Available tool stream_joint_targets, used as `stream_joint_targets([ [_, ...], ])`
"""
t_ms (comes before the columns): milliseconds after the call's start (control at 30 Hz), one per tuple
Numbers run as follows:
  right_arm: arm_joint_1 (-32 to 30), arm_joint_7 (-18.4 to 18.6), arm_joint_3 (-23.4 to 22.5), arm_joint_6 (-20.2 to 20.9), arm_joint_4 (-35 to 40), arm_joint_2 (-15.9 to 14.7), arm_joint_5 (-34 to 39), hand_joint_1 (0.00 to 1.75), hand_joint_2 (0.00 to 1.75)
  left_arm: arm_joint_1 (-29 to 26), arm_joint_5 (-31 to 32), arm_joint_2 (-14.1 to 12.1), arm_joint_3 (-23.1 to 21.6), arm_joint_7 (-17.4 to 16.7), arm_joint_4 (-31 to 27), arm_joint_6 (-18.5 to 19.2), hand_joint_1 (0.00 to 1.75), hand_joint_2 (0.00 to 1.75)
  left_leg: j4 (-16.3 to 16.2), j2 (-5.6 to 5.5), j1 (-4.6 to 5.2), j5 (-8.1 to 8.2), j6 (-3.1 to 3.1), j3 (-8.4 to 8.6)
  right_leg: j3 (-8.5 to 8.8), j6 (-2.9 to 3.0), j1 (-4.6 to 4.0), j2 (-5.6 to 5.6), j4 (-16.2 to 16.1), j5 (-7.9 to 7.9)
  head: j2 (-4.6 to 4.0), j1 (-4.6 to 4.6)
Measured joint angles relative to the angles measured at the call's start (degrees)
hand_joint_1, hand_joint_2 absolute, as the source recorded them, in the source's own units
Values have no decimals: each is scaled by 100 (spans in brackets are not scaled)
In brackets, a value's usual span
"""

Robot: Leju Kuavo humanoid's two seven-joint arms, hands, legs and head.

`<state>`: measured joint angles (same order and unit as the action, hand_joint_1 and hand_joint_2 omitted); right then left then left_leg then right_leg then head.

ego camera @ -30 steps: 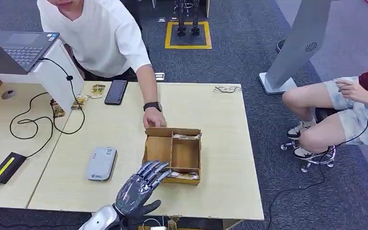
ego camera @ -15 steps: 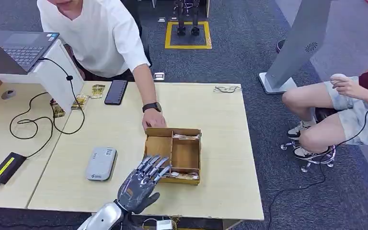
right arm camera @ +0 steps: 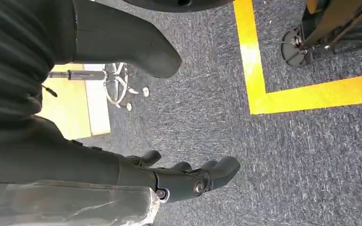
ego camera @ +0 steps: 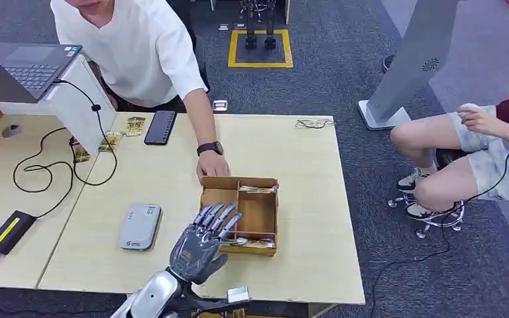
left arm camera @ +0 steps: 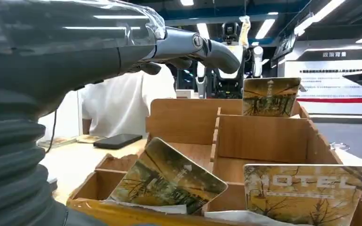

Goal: Pass the card to the sensor for recognition and then transmit it.

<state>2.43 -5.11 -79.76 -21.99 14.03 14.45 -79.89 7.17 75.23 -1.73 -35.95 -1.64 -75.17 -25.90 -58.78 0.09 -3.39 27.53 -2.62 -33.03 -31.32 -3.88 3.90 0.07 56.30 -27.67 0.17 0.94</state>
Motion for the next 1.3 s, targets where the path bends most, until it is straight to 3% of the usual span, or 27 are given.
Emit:
stream_joint_targets([
  [233,3,0,0,7,0,0,-2,0,175,32,4,26,-2,15,50,129,0,175,0,0,0,0,0,0,0,0,0,0,0,0,0,-2],
  [500,13,9,24,28,0,-15,-72,0,175,97,-260,-70,-199,527,168,564,0,175,0,0,0,0,0,0,0,0,0,1,0,0,0,-2],
  [1033,18,33,116,31,-31,-42,-109,0,175,192,-326,-144,-345,461,337,671,0,175,0,0,0,0,0,-1,0,0,0,0,0,0,0,0],
  [1300,19,63,116,28,-33,-42,-96,0,175,193,-240,-90,-354,133,348,581,0,175,0,0,0,0,0,-1,-1,0,0,0,0,0,0,0],
])
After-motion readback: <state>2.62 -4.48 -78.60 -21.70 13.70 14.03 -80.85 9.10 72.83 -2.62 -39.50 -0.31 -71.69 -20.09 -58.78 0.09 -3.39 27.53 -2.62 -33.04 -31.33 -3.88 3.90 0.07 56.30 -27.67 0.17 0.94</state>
